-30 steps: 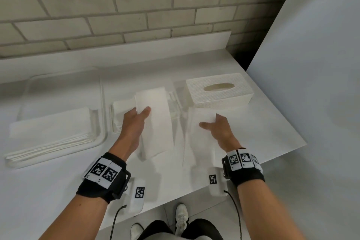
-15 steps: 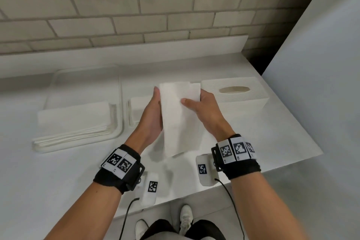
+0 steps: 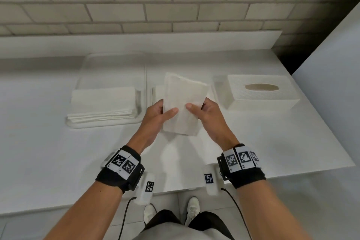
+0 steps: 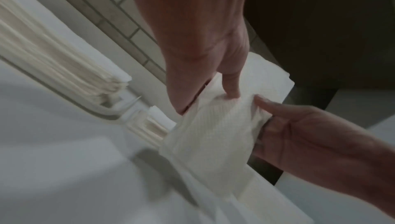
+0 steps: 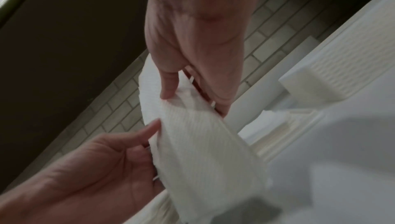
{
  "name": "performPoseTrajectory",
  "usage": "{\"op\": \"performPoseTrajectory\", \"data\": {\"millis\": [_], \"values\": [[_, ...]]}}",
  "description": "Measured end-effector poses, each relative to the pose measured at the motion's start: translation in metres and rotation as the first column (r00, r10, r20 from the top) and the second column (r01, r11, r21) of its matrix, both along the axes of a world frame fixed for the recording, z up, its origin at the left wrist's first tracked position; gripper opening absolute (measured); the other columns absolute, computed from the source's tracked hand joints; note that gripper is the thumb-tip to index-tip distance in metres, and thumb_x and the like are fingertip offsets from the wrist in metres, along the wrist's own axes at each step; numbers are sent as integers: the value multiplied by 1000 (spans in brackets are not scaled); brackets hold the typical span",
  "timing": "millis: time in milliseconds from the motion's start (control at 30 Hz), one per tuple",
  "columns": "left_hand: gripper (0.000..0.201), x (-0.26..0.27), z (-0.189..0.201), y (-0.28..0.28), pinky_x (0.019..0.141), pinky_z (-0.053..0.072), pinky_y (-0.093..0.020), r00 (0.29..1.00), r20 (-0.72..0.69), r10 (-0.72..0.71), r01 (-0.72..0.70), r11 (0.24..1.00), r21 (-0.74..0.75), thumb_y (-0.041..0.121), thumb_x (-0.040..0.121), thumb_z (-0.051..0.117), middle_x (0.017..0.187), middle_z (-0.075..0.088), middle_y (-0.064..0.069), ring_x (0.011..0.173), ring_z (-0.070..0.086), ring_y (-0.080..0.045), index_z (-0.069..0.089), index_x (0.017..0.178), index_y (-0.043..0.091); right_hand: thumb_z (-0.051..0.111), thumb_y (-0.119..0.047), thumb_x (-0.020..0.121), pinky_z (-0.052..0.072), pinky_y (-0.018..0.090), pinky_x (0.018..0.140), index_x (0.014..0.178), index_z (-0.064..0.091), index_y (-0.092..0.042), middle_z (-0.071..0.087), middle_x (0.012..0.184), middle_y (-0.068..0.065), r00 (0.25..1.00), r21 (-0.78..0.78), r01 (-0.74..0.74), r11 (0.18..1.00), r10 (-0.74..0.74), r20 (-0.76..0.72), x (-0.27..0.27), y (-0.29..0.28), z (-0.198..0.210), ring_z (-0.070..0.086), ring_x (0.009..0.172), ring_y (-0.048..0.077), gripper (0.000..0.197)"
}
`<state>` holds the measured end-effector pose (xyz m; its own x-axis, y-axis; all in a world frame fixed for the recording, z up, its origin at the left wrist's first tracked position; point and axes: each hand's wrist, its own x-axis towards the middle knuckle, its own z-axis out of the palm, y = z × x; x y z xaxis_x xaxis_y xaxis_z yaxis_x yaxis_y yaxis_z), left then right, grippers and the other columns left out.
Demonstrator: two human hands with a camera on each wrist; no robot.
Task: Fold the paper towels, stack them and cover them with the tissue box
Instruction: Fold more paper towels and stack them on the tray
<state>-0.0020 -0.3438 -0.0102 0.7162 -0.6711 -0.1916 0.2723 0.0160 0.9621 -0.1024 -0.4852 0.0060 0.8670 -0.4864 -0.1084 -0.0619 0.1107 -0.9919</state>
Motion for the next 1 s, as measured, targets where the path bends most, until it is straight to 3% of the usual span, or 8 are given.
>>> {"op": "performPoseTrajectory", "data": {"millis": [67, 233, 333, 500, 767, 833, 933, 1000], "values": [[26, -3, -4, 6, 94, 54, -38, 999, 2, 45, -45, 999, -22, 12, 92, 62, 118, 71, -8, 112, 66, -26, 63, 118, 14, 63, -13, 91, 56, 32, 86, 119, 61, -11, 71, 115, 7, 999, 2, 16, 1000, -16, 37, 4, 10, -5, 69, 104, 20, 28], [24, -1, -3, 11, 86, 54, -28, 991, 19, 134, -132, 987, -96, 10, 90, 64, 107, 73, 2, 102, 69, -14, 62, 112, 19, 62, -11, 92, 54, 38, 94, 123, 55, -12, 66, 121, 9, 998, 6, 14, 1000, -14, 66, 13, 20, -13, 65, 111, 22, 32], [39, -1, -8, 14, 86, 53, -32, 986, -10, 169, -169, 981, -96, 11, 79, 68, 109, 71, -3, 102, 69, -18, 58, 117, 12, 61, -12, 92, 54, 40, 94, 126, 55, -10, 67, 120, 10, 999, 10, -11, 1000, 10, 37, 17, 23, -19, 66, 110, 24, 34], [45, -4, -16, 14, 92, 53, -41, 979, -24, 202, -203, 975, -92, 14, 80, 68, 117, 68, -14, 108, 67, -29, 55, 123, 7, 58, -11, 94, 54, 37, 95, 128, 54, -9, 67, 121, 10, 1000, -14, -18, 1000, 19, 25, 19, 29, -26, 66, 111, 22, 34], [29, -2, -6, 13, 84, 53, -31, 982, 35, 185, -183, 982, -54, 8, 92, 62, 109, 72, -6, 100, 69, -17, 60, 120, 8, 64, -13, 91, 54, 30, 89, 121, 55, -13, 67, 117, 7, 998, -25, -18, 1000, 20, 64, 25, 29, -16, 66, 108, 18, 32], [27, 1, -2, 14, 83, 53, -32, 973, -17, 228, -229, 970, -84, 9, 93, 59, 108, 72, -5, 98, 69, -17, 60, 120, 7, 66, -11, 89, 54, 34, 90, 116, 57, -16, 66, 114, 5, 998, -31, -20, 999, 22, 66, 24, 27, -15, 64, 108, 20, 29], [39, 14, 8, 20, 97, 49, -40, 950, -213, 229, -278, 929, -245, 13, 95, 56, 126, 64, -12, 117, 61, -26, 52, 132, 2, 72, -7, 83, 52, 37, 91, 105, 62, -19, 65, 104, 1, 998, -50, 13, 999, -10, 65, 15, 14, -19, 61, 102, 19, 27], [45, 23, 16, 24, 108, 41, -46, 938, -305, 167, -275, 892, -359, 18, 98, 51, 133, 56, -15, 128, 51, -31, 44, 139, 1, 73, -4, 81, 53, 35, 87, 102, 65, -17, 66, 101, 1, 998, 24, 37, 999, -39, 59, 9, 7, -18, 63, 97, 17, 26]]}}
